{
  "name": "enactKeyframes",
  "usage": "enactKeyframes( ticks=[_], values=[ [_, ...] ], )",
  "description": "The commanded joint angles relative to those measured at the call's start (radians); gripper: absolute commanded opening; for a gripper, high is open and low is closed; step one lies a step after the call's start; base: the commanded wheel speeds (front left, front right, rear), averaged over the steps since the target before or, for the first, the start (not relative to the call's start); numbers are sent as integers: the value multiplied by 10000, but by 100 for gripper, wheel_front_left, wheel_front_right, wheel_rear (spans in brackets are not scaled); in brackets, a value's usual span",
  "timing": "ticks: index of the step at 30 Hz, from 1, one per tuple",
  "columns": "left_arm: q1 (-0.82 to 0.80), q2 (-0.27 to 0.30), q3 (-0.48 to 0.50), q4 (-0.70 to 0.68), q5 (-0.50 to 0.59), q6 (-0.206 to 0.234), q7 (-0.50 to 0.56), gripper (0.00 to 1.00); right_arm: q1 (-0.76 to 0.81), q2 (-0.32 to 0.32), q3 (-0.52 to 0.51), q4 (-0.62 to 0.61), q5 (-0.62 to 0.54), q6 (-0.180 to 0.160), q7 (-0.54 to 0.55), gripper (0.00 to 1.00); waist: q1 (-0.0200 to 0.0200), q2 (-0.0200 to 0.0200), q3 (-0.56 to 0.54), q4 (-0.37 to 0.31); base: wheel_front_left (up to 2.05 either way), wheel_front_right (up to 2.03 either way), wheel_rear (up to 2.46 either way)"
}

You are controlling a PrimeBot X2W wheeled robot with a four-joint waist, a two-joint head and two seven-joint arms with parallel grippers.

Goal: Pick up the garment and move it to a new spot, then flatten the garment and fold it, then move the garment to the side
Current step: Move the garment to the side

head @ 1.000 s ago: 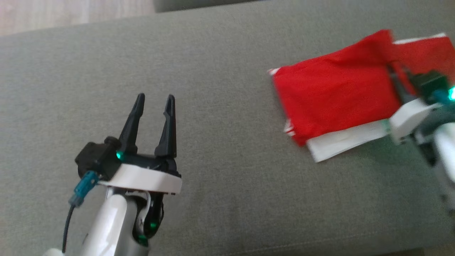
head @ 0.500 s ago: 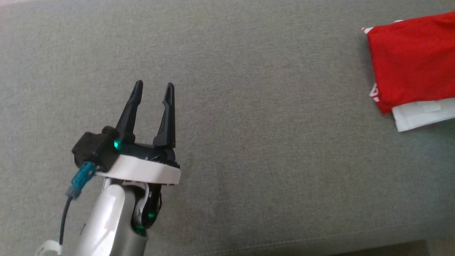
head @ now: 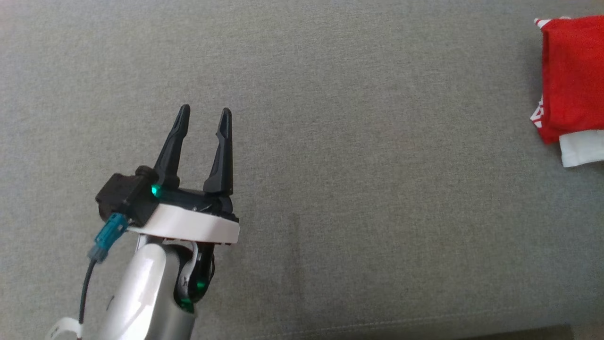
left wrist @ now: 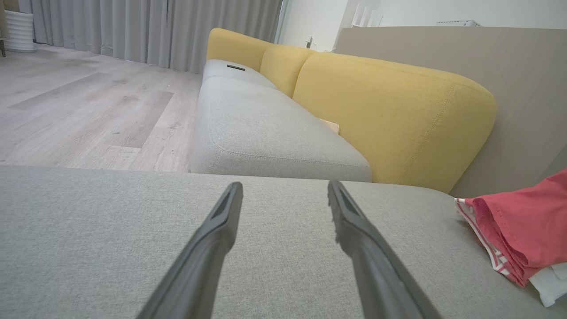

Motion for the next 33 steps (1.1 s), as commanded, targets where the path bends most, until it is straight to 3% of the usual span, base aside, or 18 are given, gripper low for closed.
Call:
enactKeyframes(
  ticks=[1,2,3,14,24,30,33],
  values=[
    [-221,49,277,-352,-6,20,-53,100,0,-191,-102,-393,-110,65,31,36,-1,0,-6,-22,0,0,0],
    [-215,49,273,-341,-6,19,-53,100,38,-108,-205,-440,-167,65,49,89,-1,0,-14,-35,0,0,0],
    [-211,49,270,-329,-4,17,-53,100,72,-19,-297,-498,-220,65,73,100,-1,0,-28,-49,0,0,0],
    [-154,49,332,-208,-41,-8,-53,100,366,1055,-344,-1909,-309,65,-57,100,-1,0,-466,-157,0,0,0],
    [244,49,667,-420,-91,75,-53,100,1450,3251,909,-4399,1455,65,-716,100,-1,0,-1524,-143,0,0,0],
    [653,49,833,-451,-161,146,-53,100,2852,4893,957,-5499,2189,65,-1191,100,-1,0,-2134,-22,0,0,0],
    [937,49,851,-413,-96,143,-53,100,3539,5326,973,-5680,2390,65,-1511,100,-1,0,-2413,49,0,0,0]
  ],
)
